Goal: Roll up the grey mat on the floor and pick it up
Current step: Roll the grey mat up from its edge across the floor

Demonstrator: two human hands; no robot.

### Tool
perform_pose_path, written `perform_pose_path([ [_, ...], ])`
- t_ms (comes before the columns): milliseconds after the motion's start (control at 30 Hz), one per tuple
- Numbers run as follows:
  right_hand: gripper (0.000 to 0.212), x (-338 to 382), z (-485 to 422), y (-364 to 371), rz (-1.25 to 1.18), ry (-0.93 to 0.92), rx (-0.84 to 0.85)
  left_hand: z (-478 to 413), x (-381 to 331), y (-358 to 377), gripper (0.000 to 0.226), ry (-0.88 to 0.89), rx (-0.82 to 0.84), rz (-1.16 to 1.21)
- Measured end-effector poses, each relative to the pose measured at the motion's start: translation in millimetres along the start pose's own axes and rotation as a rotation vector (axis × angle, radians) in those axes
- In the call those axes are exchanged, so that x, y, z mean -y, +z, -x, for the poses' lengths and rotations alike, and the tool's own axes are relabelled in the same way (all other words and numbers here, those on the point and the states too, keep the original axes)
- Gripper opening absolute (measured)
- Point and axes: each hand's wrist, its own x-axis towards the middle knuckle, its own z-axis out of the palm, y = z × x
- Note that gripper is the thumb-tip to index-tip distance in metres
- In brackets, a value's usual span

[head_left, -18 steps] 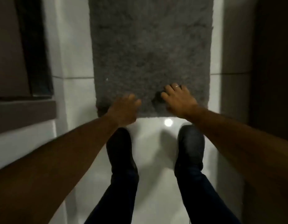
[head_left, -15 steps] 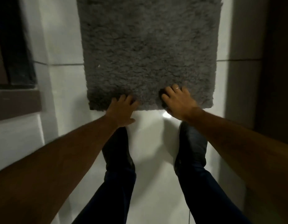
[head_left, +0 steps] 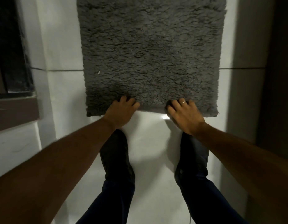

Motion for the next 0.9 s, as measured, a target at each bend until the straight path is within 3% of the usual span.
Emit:
perform_pose_path([
  [167, 0.033, -25, -15, -3, -0.229, 0.098, -0.096, -14, 16, -5, 0.026, -0.104, -0.133, 0.214],
  [333, 0.029, -37, -42, -16, -0.258, 0.285, -0.231, -36, 29, -14, 0.024, -0.269, -0.336, 0.112],
  [433, 0.027, -34, -48, -17, -0.171, 0.235, -0.160, -44, 33, -21, 0.023, -0.240, -0.337, 0.054],
  [600, 0.028, -29, -38, -8, -0.178, 0.223, -0.143, -32, 23, -16, 0.025, -0.250, -0.344, 0.209],
  [767, 0.046, -33, -28, 6, -0.104, 0.155, -0.211, -11, 21, -3, 0.066, -0.169, -0.195, -0.020],
  [900, 0.041, -41, -30, 13, -0.129, 0.149, -0.245, -20, 29, -7, 0.041, -0.186, -0.251, -0.016],
])
